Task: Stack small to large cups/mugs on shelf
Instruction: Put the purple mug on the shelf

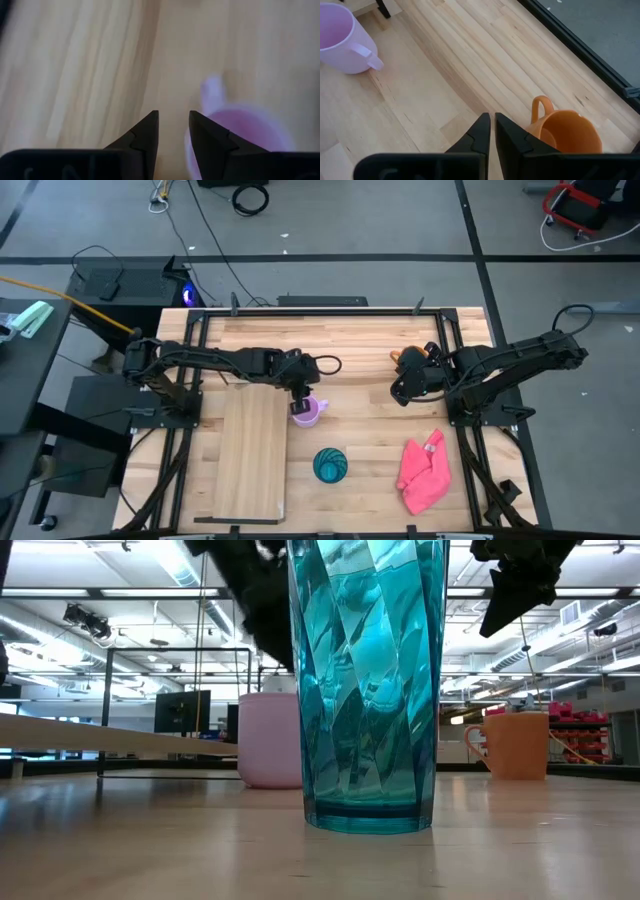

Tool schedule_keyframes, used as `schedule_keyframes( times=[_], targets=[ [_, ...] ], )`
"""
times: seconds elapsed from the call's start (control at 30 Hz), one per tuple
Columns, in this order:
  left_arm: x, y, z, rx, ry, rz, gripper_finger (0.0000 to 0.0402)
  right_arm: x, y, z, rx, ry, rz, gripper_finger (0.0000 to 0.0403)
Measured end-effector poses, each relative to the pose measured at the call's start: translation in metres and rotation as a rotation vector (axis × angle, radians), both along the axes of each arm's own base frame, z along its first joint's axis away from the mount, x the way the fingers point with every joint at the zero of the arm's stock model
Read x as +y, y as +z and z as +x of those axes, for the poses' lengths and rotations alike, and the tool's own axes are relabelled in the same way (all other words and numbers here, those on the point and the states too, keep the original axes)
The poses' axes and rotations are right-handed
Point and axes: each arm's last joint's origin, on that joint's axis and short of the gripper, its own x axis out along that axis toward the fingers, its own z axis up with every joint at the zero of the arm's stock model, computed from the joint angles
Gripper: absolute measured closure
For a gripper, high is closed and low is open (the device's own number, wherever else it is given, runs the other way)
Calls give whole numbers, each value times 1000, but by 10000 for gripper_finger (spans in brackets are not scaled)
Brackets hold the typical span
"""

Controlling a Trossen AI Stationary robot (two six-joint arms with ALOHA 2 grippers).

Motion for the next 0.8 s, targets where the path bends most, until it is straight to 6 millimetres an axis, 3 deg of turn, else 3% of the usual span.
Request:
schedule_keyframes(
  times=[0.37,0.8],
  targets=[
    [-2,16,4,26,-57,10,282,0,0,0,0,0,0,371],
    [0,-10,42,320,-121,28,285,0,0,0,4,12,10,371]
  ],
)
